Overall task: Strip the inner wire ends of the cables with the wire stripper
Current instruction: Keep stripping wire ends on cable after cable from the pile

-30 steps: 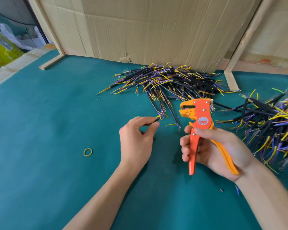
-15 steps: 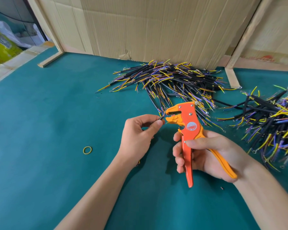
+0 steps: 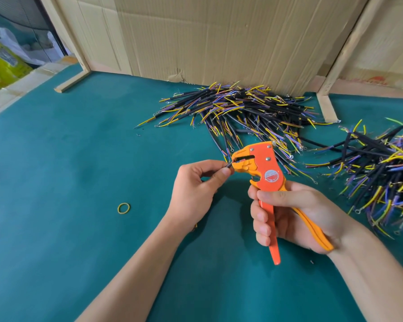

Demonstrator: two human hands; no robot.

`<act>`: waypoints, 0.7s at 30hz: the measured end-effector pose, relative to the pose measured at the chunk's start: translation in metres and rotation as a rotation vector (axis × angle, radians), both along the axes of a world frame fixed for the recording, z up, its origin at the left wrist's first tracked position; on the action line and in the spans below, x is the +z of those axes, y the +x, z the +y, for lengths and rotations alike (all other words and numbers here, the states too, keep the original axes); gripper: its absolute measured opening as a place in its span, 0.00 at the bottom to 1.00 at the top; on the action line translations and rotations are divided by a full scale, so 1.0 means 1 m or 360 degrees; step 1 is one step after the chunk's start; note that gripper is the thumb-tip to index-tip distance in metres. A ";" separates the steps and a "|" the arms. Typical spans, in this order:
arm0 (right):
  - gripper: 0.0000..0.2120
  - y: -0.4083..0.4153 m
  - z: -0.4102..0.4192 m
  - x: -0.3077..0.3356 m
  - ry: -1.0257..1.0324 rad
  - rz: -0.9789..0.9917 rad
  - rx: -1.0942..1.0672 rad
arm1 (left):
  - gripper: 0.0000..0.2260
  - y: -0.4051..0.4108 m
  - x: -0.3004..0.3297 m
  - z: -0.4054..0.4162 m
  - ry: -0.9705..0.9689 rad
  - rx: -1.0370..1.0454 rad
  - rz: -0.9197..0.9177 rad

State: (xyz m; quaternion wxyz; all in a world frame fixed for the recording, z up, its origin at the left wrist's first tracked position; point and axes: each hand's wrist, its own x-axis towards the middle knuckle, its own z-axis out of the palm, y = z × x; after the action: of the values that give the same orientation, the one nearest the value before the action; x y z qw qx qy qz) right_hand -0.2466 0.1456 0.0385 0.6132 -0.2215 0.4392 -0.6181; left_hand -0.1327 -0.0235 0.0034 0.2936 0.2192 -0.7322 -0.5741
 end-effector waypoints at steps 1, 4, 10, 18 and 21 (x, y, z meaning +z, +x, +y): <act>0.19 0.000 0.000 0.000 0.0006 0.0002 -0.0007 | 0.04 0.000 0.000 0.000 0.0000 0.0008 -0.0005; 0.14 0.001 -0.001 0.000 0.0029 0.0011 -0.0031 | 0.05 0.000 0.000 0.001 0.0022 0.0023 -0.0015; 0.06 0.003 -0.001 0.000 0.0051 0.0034 -0.0055 | 0.06 0.001 0.000 0.002 0.0018 0.0038 -0.0046; 0.07 0.005 -0.001 0.000 0.0066 0.0054 -0.0063 | 0.06 0.001 -0.001 0.002 -0.0076 0.0073 -0.0102; 0.08 0.007 -0.002 0.000 0.0076 0.0080 -0.0104 | 0.06 0.001 0.000 0.003 -0.0093 0.0081 -0.0094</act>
State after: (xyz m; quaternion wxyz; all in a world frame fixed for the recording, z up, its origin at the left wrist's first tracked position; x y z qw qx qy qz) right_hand -0.2398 0.1439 0.0384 0.5866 -0.2077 0.4761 -0.6213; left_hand -0.1320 -0.0203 0.0030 0.2928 0.2460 -0.7511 -0.5381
